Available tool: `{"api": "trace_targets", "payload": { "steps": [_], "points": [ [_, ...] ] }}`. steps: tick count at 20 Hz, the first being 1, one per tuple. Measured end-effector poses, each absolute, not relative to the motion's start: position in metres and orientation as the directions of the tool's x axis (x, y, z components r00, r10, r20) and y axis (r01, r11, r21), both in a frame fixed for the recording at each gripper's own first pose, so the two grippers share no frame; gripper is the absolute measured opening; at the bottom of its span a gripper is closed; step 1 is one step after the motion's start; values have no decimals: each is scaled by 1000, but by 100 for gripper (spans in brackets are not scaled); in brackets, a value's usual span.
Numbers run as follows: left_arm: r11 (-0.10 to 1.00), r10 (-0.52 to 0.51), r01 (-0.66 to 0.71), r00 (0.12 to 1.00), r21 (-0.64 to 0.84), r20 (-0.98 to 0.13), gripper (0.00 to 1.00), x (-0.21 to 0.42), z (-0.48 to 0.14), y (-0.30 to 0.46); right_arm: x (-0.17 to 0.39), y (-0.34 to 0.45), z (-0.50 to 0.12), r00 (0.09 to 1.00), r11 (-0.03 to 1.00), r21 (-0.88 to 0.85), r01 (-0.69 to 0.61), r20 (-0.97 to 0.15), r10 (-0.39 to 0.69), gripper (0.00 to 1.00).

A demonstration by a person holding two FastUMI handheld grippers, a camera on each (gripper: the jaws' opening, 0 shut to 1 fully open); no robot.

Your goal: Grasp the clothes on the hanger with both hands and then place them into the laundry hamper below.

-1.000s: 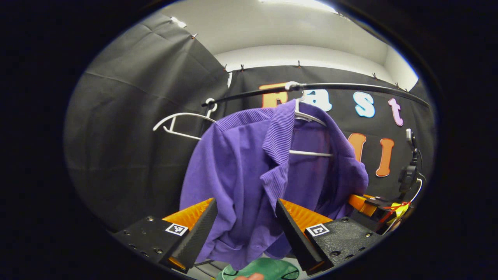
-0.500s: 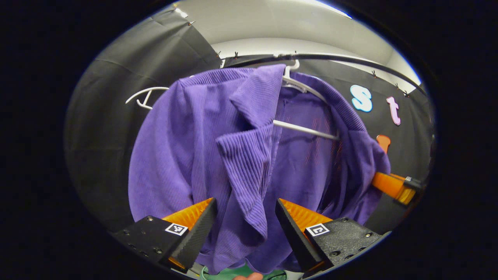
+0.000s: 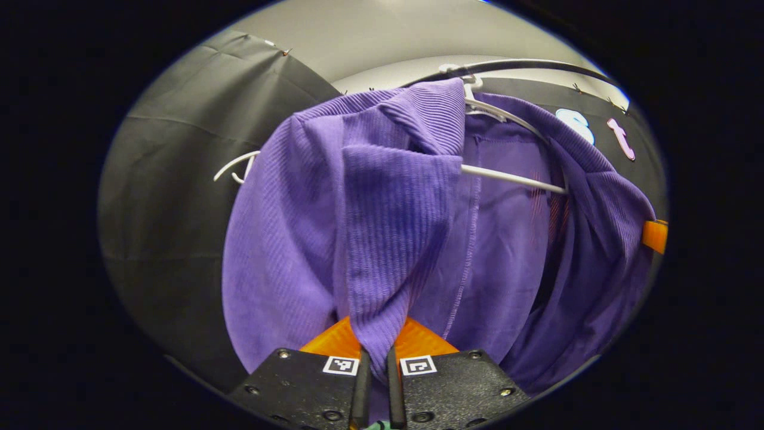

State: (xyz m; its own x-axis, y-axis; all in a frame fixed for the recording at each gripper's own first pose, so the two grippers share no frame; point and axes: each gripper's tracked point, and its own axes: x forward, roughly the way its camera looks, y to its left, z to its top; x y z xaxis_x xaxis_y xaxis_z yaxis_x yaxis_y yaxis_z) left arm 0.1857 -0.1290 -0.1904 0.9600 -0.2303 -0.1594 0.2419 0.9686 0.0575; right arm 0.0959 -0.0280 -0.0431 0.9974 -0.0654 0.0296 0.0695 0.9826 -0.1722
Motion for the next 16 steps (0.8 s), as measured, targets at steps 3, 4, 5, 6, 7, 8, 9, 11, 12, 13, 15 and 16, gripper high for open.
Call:
{"api": "trace_targets", "payload": {
  "steps": [3, 4, 5, 6, 7, 8, 9, 11, 12, 13, 15, 16],
  "points": [
    [977, -193, 203, 973, 67, -125, 10, 174, -163, -102, 97, -38, -33, 990, 973, -191, 128, 80, -114, 13],
    [980, -181, 189, 978, 69, -106, 10, 172, -148, -95, 94, -46, -25, 985, 964, -213, 160, 104, -141, 13],
    [982, -164, 171, 983, 75, -82, 10, 170, -133, -86, 93, -51, -19, 979, 956, -225, 188, 122, -164, 13],
    [986, -141, 145, 989, 86, -51, 10, 169, -114, -75, 92, -54, -13, 974, 951, -228, 209, 139, -181, 13],
    [988, -115, 116, 993, 99, -17, 8, 172, -96, -64, 93, -58, -7, 969, 947, -228, 227, 152, -196, 17],
    [990, -93, 91, 996, 112, 14, 7, 177, -79, -52, 93, -61, -3, 964, 943, -226, 244, 163, -211, 17],
    [991, -69, 64, 997, 118, 40, 8, 181, -62, -42, 92, -66, 4, 958, 939, -223, 263, 178, -226, 17],
    [994, -8, 0, 997, 106, 79, 6, 188, -35, -20, 93, -71, 14, 946, 932, -213, 293, 205, -250, 13],
    [995, 16, -26, 995, 94, 103, 5, 191, -20, -13, 95, -73, 20, 941, 928, -210, 307, 214, -263, 13],
    [995, 39, -50, 991, 87, 128, 8, 195, -7, -6, 97, -76, 24, 936, 925, -205, 320, 220, -275, 9],
    [991, 69, -87, 983, 101, 172, 11, 201, 16, 6, 98, -82, 32, 925, 920, -186, 344, 233, -299, 17],
    [988, 78, -102, 977, 115, 196, 11, 202, 27, 10, 97, -86, 33, 920, 917, -178, 358, 234, -314, 13]
  ]
}}
